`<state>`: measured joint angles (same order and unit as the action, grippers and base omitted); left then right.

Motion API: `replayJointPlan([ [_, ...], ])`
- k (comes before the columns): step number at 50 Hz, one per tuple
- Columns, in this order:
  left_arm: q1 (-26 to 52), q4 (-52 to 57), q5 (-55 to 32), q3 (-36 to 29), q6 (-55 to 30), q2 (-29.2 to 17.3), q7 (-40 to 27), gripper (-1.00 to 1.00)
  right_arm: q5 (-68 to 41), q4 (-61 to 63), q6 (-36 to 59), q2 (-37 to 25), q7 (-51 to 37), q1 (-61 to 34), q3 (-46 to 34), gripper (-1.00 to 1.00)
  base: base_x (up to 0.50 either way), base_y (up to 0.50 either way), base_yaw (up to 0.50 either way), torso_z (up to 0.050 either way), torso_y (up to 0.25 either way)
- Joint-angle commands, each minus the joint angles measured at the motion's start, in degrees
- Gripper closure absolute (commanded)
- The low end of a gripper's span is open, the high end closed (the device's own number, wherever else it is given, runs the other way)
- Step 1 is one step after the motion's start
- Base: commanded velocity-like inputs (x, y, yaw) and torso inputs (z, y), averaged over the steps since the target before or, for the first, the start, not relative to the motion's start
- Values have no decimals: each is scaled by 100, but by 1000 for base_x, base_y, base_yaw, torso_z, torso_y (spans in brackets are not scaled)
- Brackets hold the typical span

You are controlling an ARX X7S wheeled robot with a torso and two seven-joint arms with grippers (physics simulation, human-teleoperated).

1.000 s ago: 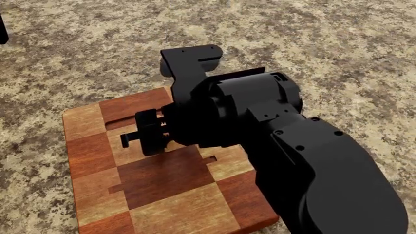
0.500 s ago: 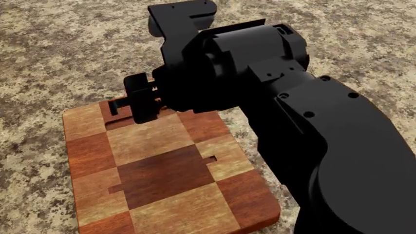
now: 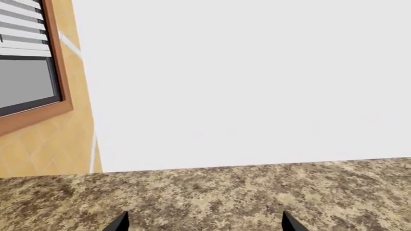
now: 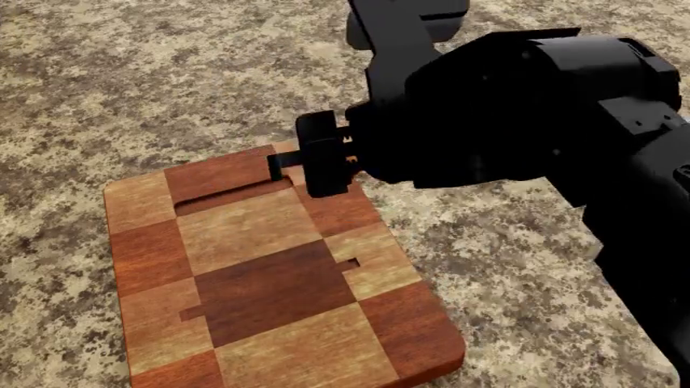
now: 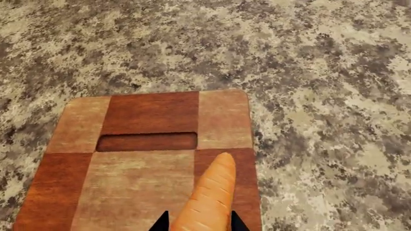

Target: Clear the non-vegetable object off the cutting board and place the vegetables onto it.

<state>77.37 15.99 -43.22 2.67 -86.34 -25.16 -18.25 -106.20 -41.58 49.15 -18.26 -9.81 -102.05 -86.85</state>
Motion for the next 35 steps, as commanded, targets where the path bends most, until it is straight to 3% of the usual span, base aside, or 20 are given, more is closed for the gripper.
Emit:
replayJointPlan([
  [1,31,13,-142,-19,-23,18,-122,-100,-296,1077,-82,-1070,-827,198,291,100,0,0,0,0,0],
  [25,-14,-101,-261,-181,194,-56,-220,-100,-922,2732,-738,-3366,-2212,1084,583,100,0,0,0,0,0],
  [35,74,-107,-356,-143,138,-102,-293,-100,-913,2923,-804,-3626,-2283,1281,546,100,0,0,0,0,0],
])
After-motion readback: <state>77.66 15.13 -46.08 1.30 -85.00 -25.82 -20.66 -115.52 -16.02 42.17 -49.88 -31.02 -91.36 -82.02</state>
